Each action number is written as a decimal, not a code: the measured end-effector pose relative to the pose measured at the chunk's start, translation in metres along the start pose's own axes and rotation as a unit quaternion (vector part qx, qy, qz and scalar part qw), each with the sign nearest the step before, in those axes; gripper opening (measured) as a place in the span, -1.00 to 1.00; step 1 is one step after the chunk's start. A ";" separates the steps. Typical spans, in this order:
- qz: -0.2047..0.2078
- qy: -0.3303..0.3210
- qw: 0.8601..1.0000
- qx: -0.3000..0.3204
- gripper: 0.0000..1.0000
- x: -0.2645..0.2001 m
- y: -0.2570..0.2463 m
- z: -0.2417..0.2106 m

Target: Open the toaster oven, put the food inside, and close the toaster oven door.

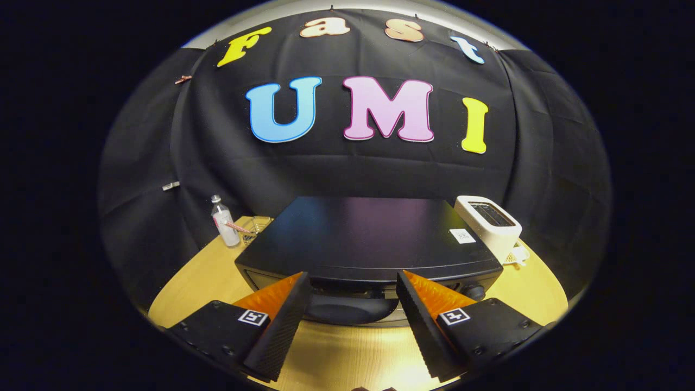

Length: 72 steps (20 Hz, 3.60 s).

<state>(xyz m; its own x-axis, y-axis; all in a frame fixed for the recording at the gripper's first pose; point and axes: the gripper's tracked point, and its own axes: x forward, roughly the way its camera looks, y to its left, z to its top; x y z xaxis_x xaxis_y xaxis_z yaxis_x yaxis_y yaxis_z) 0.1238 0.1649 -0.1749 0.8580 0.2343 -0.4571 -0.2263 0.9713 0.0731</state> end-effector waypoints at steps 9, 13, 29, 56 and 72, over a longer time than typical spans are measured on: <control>0.002 0.003 1.000 0.009 0.96 -0.008 0.005 -0.010; 0.003 0.015 1.000 0.018 0.96 -0.028 0.007 -0.028; 0.014 0.128 0.992 0.011 0.96 -0.090 0.008 -0.146; 0.050 0.022 0.998 0.010 0.95 -0.186 -0.176 0.003; 0.064 0.194 0.971 0.126 0.99 -0.150 -0.313 -0.117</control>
<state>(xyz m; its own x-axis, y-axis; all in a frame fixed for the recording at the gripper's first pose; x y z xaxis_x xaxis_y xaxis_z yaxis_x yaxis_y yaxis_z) 0.0124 -0.1786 -0.2327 0.5811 0.3683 -0.7258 -0.1581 0.9259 0.3432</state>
